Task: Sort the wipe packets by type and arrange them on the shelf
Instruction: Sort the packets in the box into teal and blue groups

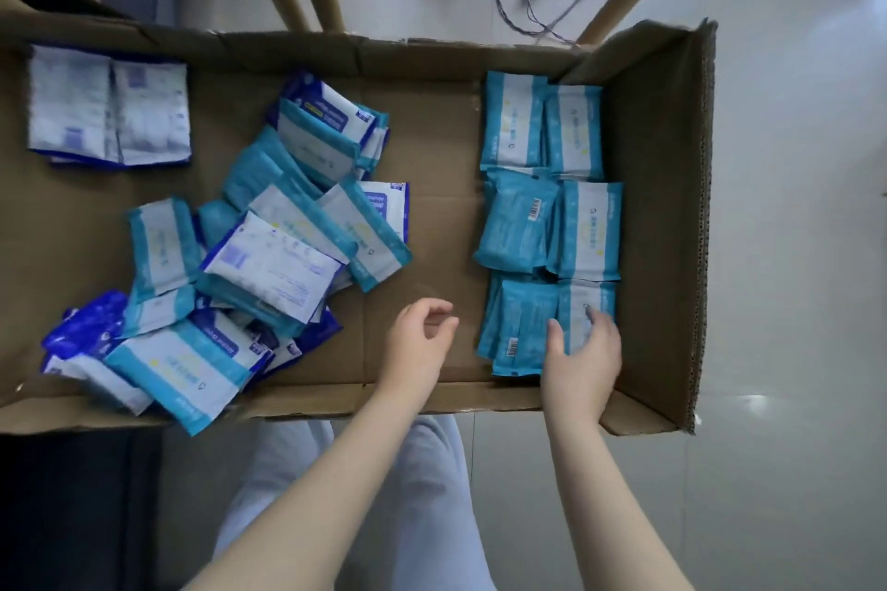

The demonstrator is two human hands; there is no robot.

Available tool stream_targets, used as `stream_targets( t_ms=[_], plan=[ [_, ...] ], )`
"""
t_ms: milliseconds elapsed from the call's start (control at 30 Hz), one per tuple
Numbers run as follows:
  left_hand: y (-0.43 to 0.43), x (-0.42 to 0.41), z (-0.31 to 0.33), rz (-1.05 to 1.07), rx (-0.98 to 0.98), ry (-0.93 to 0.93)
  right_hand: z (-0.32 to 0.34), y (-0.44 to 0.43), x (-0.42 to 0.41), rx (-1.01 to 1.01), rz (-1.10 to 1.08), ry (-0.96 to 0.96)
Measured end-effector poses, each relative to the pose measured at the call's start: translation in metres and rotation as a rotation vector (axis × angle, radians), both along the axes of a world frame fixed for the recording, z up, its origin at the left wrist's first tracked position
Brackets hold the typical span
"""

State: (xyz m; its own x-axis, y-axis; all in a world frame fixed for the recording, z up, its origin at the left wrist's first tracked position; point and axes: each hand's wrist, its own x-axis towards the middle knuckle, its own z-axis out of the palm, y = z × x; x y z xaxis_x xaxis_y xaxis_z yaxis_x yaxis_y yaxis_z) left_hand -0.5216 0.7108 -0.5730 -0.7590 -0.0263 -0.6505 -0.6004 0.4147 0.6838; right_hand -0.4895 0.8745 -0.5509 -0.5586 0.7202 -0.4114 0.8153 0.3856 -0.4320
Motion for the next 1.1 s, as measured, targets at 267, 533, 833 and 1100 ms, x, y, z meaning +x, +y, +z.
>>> stream_targets(
  t_ms=[267, 533, 833, 1100],
  plan=[
    [-0.183, -0.047, 0.035, 0.138, -0.269, 0.264, 0.015, -0.143, -0.072, -0.307, 0.431, 0.157],
    [-0.295, -0.086, -0.026, 0.286, -0.418, -0.153, -0.009, -0.22, -0.121, -0.349, 0.789, -0.13],
    [-0.291, -0.115, -0.042, 0.435, -0.41, -0.209, -0.009, -0.232, -0.109, -0.31, 0.614, -0.209],
    [-0.318, -0.102, 0.002, 0.53, -0.045, -0.111, 0.021, -0.262, -0.127, -0.694, 0.143, 0.029]
  ],
)
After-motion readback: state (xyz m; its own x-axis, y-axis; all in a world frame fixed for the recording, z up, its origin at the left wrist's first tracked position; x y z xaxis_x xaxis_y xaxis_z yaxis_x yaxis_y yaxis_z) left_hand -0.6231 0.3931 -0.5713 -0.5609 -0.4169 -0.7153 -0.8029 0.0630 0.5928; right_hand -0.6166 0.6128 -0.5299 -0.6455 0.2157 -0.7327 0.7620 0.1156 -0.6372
